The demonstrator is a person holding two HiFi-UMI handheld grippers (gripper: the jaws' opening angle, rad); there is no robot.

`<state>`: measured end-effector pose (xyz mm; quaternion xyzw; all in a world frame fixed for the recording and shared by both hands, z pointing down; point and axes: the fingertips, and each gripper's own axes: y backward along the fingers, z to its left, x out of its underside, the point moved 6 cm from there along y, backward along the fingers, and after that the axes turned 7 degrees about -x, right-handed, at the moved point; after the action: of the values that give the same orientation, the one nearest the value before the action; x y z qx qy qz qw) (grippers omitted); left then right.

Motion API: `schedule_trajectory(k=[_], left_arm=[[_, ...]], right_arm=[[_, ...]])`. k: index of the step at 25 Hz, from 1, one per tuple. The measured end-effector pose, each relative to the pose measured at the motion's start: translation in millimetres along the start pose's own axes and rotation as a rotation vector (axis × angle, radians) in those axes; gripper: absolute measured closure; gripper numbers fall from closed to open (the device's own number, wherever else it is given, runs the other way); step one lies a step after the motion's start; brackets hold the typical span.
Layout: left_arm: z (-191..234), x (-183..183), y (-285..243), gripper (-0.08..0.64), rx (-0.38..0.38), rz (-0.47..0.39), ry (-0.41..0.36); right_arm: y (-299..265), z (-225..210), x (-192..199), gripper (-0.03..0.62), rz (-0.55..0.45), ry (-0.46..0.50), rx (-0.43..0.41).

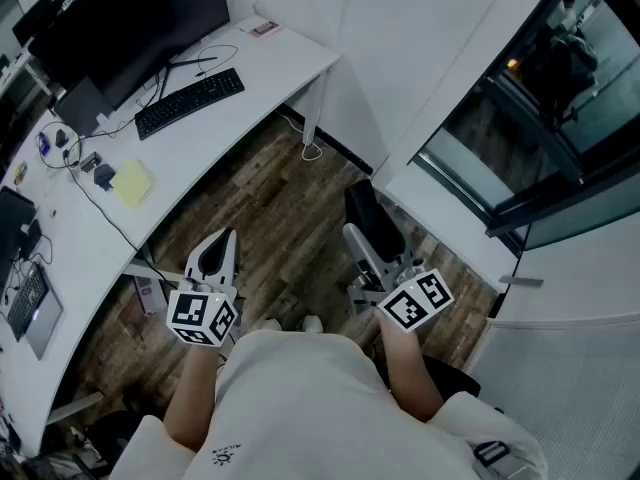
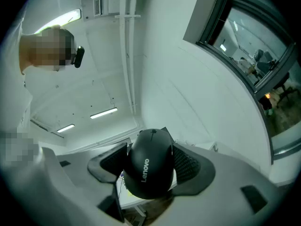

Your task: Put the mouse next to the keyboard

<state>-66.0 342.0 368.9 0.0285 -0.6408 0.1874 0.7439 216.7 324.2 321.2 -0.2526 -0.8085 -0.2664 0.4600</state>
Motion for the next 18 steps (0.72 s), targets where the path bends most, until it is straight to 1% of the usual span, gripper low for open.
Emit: schedule_trajectory(k=[11, 18], left_arm=[[5, -2, 8, 0.549, 0.017, -0.011, 0.002], [20, 0, 24, 0.549, 0.019, -0.014, 0.002]], right_arm=[[-1, 16, 4, 0.281, 0.002, 0.027, 0.004], [-7, 34, 11, 0.281, -0.007, 0.038, 0.002]])
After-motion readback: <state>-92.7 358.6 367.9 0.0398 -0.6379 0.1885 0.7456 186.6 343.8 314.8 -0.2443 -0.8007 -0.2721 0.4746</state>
